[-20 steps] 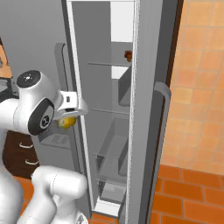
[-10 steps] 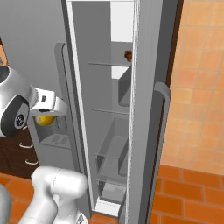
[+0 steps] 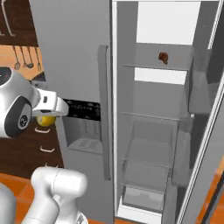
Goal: Place one lemon and one chicken drumstick in each tupperware on the nearby counter, to pack two identical lunches.
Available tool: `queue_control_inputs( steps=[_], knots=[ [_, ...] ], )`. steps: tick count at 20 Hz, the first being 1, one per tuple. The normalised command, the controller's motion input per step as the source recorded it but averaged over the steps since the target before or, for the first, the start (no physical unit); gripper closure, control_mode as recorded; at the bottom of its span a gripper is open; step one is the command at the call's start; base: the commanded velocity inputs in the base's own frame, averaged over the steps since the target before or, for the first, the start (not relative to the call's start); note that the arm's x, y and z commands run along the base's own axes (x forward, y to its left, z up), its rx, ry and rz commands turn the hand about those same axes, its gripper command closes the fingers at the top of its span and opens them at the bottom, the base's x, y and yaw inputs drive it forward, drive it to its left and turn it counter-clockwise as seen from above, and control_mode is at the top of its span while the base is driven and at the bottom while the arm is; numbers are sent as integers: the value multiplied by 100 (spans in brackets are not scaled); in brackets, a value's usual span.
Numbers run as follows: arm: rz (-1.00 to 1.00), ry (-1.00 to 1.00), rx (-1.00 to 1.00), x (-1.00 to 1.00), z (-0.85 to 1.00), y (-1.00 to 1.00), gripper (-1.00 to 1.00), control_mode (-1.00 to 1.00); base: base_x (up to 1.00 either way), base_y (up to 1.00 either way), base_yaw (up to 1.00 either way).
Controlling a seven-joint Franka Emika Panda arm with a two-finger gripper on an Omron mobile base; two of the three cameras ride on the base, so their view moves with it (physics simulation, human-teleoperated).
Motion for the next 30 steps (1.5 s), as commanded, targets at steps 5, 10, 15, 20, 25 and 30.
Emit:
queue_control_inputs(
  steps=[5,10,15,20,25,30],
  knots=[
    [0,0,0,0,0,0,100,100,-4,100,0],
    [0,0,0,0,0,0,100,100,0,100,0],
    [0,0,0,0,0,0,100,100,0,100,0],
    [0,0,0,0,0,0,100,100,14,100,0],
    [0,0,0,0,0,0,100,100,52,96,0],
    [0,0,0,0,0,0,100,100,70,25,0]
  ],
)
